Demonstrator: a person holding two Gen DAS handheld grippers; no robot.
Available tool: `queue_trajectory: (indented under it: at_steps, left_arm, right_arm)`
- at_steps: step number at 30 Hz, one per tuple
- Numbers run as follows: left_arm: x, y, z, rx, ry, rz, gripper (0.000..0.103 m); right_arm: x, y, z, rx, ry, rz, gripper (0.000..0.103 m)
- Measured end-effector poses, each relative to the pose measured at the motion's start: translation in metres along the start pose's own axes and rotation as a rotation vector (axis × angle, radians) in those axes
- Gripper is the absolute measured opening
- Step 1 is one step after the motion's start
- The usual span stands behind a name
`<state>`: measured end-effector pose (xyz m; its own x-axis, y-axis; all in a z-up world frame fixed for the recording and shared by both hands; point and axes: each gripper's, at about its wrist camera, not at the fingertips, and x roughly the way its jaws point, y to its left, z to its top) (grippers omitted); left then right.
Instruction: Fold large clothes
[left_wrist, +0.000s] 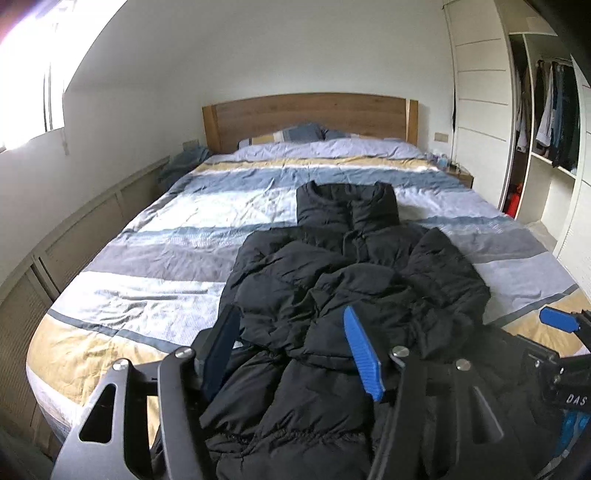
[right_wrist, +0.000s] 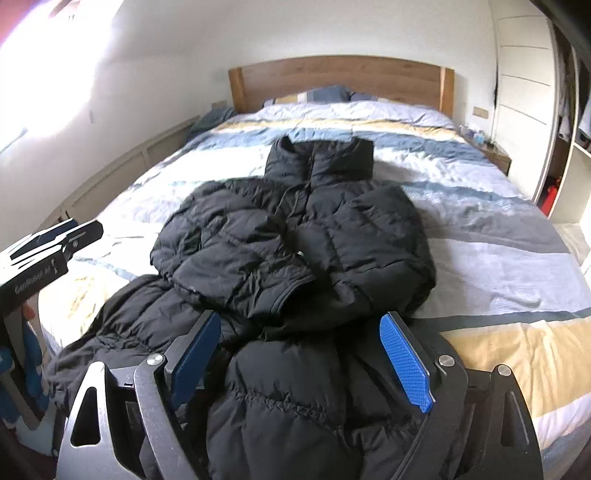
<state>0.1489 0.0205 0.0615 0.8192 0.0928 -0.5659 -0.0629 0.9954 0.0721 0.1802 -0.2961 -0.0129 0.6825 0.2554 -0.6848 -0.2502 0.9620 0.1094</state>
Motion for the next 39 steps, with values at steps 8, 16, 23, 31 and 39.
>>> queue_trajectory:
  at_steps: [8, 16, 23, 31, 39]
  left_arm:
    - [-0.026, -0.002, 0.001, 0.001, -0.054, 0.004, 0.058]
    - [-0.036, -0.001, 0.011, 0.010, -0.107, 0.020, 0.058]
    - [-0.022, -0.003, 0.029, 0.044, -0.101, 0.029, 0.058]
    - [0.025, 0.025, 0.071, 0.043, -0.010, 0.053, 0.069]
    - [0.091, 0.073, 0.157, -0.027, 0.060, 0.033, 0.072]
  right_arm:
    - [-0.027, -0.003, 0.000, 0.007, -0.055, -0.013, 0.087]
    - [-0.040, -0.010, 0.011, 0.008, -0.105, -0.010, 0.091]
    - [-0.035, -0.028, 0.026, 0.036, -0.129, 0.003, 0.092]
    - [-0.021, -0.069, 0.058, 0.082, -0.152, 0.001, 0.094]
    - [0.008, -0.110, 0.121, 0.097, -0.167, -0.027, 0.095]
